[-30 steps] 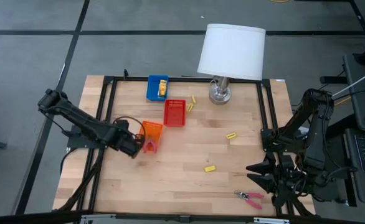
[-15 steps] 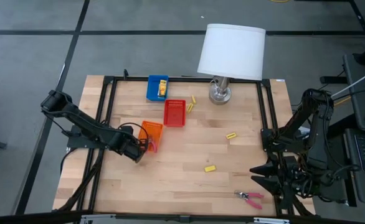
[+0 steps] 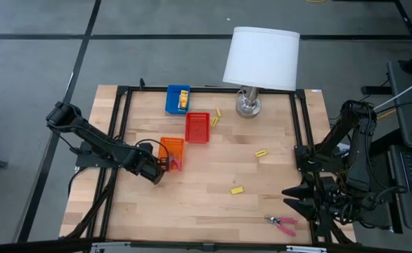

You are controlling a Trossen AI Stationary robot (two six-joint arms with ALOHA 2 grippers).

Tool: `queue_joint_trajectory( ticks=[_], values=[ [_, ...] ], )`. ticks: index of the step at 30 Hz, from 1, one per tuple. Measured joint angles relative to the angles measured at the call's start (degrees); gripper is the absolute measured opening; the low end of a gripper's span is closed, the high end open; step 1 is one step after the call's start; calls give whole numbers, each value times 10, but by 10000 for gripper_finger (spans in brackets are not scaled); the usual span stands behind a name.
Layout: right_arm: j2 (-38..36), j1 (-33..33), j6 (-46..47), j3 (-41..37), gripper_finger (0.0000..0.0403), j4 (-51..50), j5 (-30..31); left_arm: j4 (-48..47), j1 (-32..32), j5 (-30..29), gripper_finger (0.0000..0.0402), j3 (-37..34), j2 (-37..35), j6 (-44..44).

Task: Pick & Place School Supplies
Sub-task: Adjust the orange bin on the table, then put the pink hole puncher into the orange bin

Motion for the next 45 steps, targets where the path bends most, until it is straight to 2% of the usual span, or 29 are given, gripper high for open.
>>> queue_joint_trajectory(
  ticks=[4, 8, 11, 13, 15, 17, 18, 20, 22, 25, 29, 31, 35, 40, 43, 45],
  values=[
    [0, 0, -1, 0, 155, 0, 0, -8, -7, 2, 2, 7, 0, -4],
    [0, 0, -1, 0, 155, 0, 0, -92, -16, -3, 2, 27, -1, -8],
    [0, 0, 1, 0, 155, 0, -1, -145, -31, -49, 2, 64, -10, 25],
    [0, 0, 8, 0, 155, 0, -2, -140, -48, -93, 2, 90, -18, 86],
    [0, 1, 10, 0, 155, 0, -2, -68, -72, -144, 2, 119, -26, 195],
    [0, 1, 10, 0, 155, 0, -2, 88, -98, -182, 2, 141, -26, 361],
    [0, 1, 10, 0, 155, 0, -6, 185, -108, -180, 2, 147, -22, 452],
    [0, 2, 11, 0, 155, -3, -31, 377, -114, -142, 2, 154, 5, 611],
    [0, 2, 14, 0, 155, -10, -66, 459, -111, -117, 2, 174, 48, 702],
    [5, 4, 51, 0, 155, -31, -102, 434, -85, -98, 13, 233, 125, 762],
    [14, 14, 154, 0, 155, -74, -125, 415, -33, 16, 53, 303, 242, 804],
    [23, 23, 217, 0, 155, -88, -148, 412, -18, 50, 77, 335, 284, 798],
    [60, 32, 359, 0, 155, -108, -255, 418, -8, 59, 119, 361, 304, 818],
    [124, 13, 572, 0, 141, -215, -512, 367, -6, -10, 147, 360, 258, 845],
    [156, 10, 634, 0, 131, -271, -644, 327, -9, -61, 151, 361, 211, 857],
    [168, 10, 651, 0, 127, -293, -697, 299, -15, -101, 152, 360, 180, 864]
  ],
)
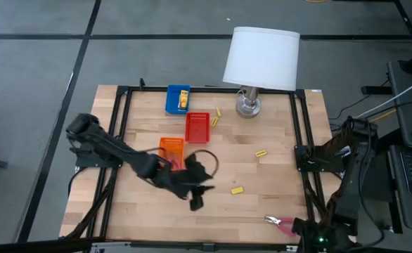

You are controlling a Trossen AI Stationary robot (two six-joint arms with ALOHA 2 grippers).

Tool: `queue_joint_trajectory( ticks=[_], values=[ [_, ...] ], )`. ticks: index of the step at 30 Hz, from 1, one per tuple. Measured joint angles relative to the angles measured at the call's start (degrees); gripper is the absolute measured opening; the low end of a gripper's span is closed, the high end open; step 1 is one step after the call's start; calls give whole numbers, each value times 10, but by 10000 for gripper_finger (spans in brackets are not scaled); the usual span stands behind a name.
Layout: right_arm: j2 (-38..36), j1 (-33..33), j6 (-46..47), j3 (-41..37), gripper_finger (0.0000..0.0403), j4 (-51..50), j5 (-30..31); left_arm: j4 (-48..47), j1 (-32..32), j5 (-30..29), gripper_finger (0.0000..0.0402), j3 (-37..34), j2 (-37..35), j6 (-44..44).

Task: Pick & Place School Supplies
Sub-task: Put the pink hole puncher into the orange bin

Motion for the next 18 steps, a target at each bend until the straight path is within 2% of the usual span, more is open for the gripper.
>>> queue_joint_trajectory(
  ticks=[4, 9, 18],
  values=[
    [17, -11, 9, 0, 126, -48, -58, -33, -15, -74, 152, 0, -68, 9],
    [28, -47, -8, 0, 126, -97, -65, -66, -27, -136, 152, 0, -128, 28],
    [83, -82, -44, 0, 126, -138, -125, -68, -30, -154, 152, 0, -172, 47]
  ],
)
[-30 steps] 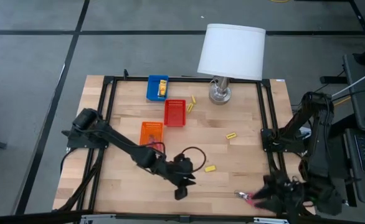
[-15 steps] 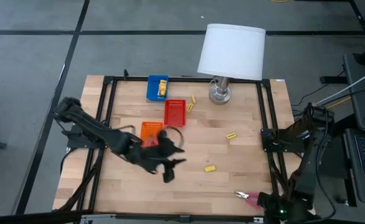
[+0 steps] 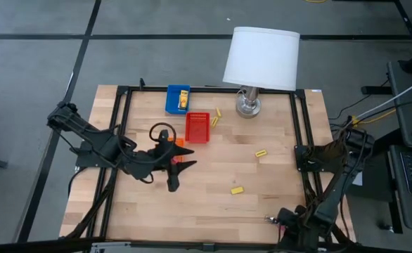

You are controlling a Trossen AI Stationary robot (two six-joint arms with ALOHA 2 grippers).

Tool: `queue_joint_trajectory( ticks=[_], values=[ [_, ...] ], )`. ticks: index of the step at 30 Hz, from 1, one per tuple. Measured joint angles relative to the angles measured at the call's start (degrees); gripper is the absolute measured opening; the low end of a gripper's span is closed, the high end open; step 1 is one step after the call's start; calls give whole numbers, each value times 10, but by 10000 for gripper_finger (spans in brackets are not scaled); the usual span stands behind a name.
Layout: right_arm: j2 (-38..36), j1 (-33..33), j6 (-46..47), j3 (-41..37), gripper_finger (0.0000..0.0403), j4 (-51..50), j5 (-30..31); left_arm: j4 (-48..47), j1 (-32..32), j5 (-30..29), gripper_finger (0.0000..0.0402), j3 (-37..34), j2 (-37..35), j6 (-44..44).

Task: Pick & Place School Supplies
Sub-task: Put the pink hole puncher into the orange bin

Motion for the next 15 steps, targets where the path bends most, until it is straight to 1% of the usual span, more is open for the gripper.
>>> queue_joint_trajectory(
  ticks=[3, 15],
  values=[
    [16, 0, 0, 0, 126, -7, -4, 0, -2, 3, 152, 0, -1, 2],
    [37, -1, -12, 3, 125, -24, -3, 0, -3, 17, 152, 0, 0, 5]
  ],
)
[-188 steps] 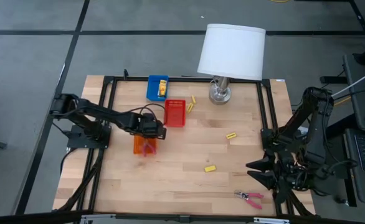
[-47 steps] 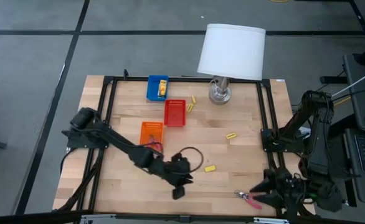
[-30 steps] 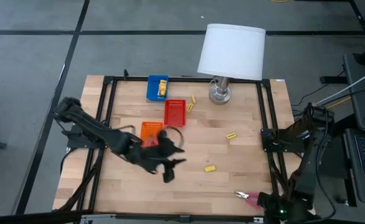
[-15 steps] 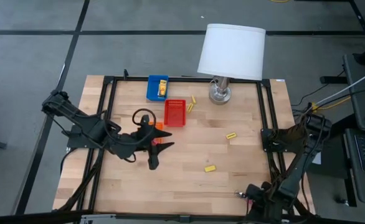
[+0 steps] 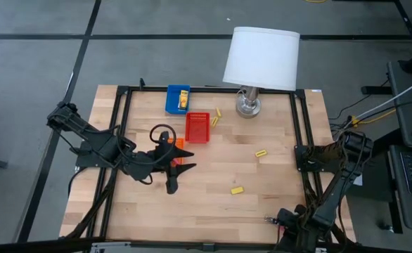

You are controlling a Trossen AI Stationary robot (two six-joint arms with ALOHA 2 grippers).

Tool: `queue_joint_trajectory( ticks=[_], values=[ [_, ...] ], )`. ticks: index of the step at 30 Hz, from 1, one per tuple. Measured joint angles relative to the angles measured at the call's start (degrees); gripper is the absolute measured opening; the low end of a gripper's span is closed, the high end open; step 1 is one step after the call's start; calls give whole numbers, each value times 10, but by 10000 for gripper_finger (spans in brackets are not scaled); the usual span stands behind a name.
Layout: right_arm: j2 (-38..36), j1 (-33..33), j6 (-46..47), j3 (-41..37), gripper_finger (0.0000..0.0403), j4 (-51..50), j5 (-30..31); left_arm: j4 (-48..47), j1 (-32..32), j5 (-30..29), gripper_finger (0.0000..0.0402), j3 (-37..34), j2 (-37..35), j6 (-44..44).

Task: Pick & Place School Supplies
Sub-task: Put the pink hole puncher into the orange bin

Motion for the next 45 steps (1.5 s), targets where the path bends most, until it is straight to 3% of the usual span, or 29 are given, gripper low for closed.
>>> queue_joint_trajectory(
  ticks=[19, 24, 26, 28, 34, 37, 41, 45],
  values=[
    [11, -9, -15, -6, 124, -41, 20, 2, -3, 0, 152, 0, 0, 0],
    [11, -17, -37, -5, 77, -32, 18, -14, -11, -34, 148, 0, 0, -13],
    [10, -23, -56, -5, 44, -28, 18, -58, -17, -63, 142, 0, -5, -53],
    [8, -30, -71, -5, 41, -14, 25, -113, -22, -85, 135, 0, -14, -113],
    [-32, -87, -119, -4, 41, 17, 127, -306, -53, -94, 124, -1, -21, -307],
    [-76, -129, -173, -4, 41, 50, 197, -334, -76, -100, 128, -12, -20, -371],
    [-151, -189, -296, -4, 41, 155, 307, -299, -109, -120, 142, -49, -19, -408],
    [-222, -233, -477, -4, 41, 335, 340, -118, -113, -130, 165, -117, -12, -353]
  ],
)
